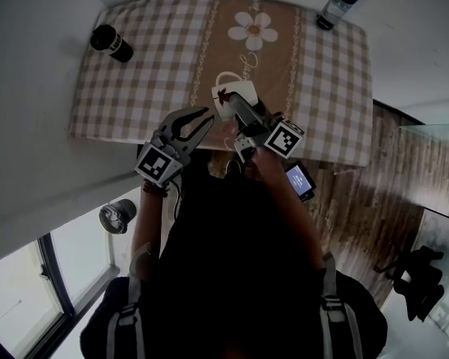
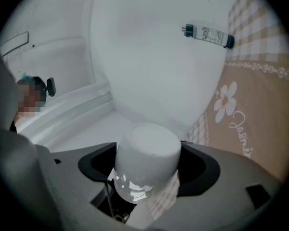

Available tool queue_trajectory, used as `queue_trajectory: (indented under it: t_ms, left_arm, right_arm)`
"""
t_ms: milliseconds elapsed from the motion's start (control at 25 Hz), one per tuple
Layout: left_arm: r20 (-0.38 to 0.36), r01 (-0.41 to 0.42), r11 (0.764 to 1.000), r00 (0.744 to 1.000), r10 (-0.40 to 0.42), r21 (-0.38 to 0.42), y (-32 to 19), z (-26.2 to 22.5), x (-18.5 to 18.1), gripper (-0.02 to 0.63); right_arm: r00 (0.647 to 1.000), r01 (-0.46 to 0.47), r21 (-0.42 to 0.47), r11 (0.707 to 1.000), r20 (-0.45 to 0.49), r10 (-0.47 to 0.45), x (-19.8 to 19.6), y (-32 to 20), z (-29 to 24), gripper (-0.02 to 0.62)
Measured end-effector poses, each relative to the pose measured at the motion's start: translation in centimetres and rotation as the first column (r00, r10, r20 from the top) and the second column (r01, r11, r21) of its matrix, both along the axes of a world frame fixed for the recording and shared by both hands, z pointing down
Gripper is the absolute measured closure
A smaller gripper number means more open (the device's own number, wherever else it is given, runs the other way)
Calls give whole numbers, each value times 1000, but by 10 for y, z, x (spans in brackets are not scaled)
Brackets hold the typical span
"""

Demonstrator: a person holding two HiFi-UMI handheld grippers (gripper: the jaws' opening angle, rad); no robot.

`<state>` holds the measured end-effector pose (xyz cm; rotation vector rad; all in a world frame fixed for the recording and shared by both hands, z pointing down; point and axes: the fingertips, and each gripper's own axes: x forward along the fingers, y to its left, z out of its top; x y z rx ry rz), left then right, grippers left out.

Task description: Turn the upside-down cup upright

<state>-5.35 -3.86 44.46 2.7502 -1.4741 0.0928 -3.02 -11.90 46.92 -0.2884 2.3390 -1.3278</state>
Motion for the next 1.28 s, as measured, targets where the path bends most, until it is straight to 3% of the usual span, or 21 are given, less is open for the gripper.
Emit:
queue_trajectory:
  t_ms: [120, 200, 280, 440, 600, 760, 880, 1080, 1280]
  left_arm:
    - [-68, 60, 997, 996, -63, -43, -2, 0, -28, 520]
    - [-64, 71, 994, 995, -76, -78, -5, 4, -41, 515]
    - [-33, 68, 994, 997, -71, -84, -8, 6, -45, 515]
    - [-30, 48, 996, 998, -50, -78, -6, 7, -32, 515]
    - [-58, 49, 994, 997, -55, -95, -1, 15, -20, 515]
    - [-41, 119, 989, 992, -123, -91, -10, 16, -23, 515]
    - [-1, 217, 974, 976, -217, -59, -20, 10, -33, 515]
    - [-12, 365, 931, 931, -365, -29, -26, -1, -66, 537]
    - [-38, 382, 924, 923, -382, -16, -33, -2, -85, 540]
  right_arm:
    - [985, -15, 201, 980, -163, 48, 5, 4, 2, 210]
    - [937, -25, 380, 924, -314, 155, 6, 6, 4, 212]
    - [875, -19, 515, 857, -405, 264, 5, 6, 7, 212]
    - [796, 22, 625, 780, -483, 365, 1, 5, 9, 212]
    - [708, 114, 721, 683, -541, 453, -4, 10, 10, 212]
    - [667, 174, 775, 607, -546, 506, -13, 13, 6, 212]
    - [659, 192, 787, 586, -546, 517, -15, 15, 4, 212]
    - [655, 171, 788, 591, -539, 530, -20, 13, -8, 212]
    - [608, 139, 800, 584, -534, 587, -28, 6, -20, 212]
